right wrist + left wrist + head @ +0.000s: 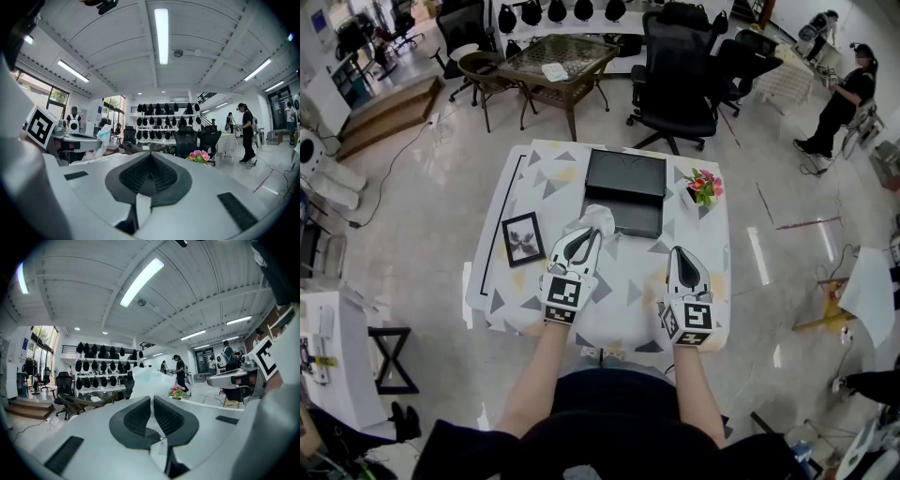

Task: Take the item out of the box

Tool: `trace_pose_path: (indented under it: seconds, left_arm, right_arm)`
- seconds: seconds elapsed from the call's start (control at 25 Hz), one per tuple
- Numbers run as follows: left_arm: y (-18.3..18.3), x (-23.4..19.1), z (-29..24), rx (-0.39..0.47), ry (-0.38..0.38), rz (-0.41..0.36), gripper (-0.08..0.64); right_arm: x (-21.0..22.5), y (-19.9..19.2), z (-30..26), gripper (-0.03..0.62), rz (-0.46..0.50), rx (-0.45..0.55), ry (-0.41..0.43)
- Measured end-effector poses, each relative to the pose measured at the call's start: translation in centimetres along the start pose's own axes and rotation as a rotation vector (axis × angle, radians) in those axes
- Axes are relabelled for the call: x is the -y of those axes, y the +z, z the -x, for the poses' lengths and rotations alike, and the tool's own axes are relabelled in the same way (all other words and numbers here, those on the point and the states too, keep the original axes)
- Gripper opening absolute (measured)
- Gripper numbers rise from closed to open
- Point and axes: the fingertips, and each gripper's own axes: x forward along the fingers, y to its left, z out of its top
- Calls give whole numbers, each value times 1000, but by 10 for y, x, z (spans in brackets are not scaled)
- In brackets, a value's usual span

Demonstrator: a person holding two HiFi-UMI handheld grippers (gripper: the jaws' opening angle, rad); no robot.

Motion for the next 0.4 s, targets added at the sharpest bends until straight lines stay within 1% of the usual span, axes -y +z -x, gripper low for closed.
trace_pose_path:
  seconds: [0.4]
  left_arm:
    - [1,0,1,0,1,7,37]
  right_arm:
    - [0,-2,0,0,-7,-13,-1]
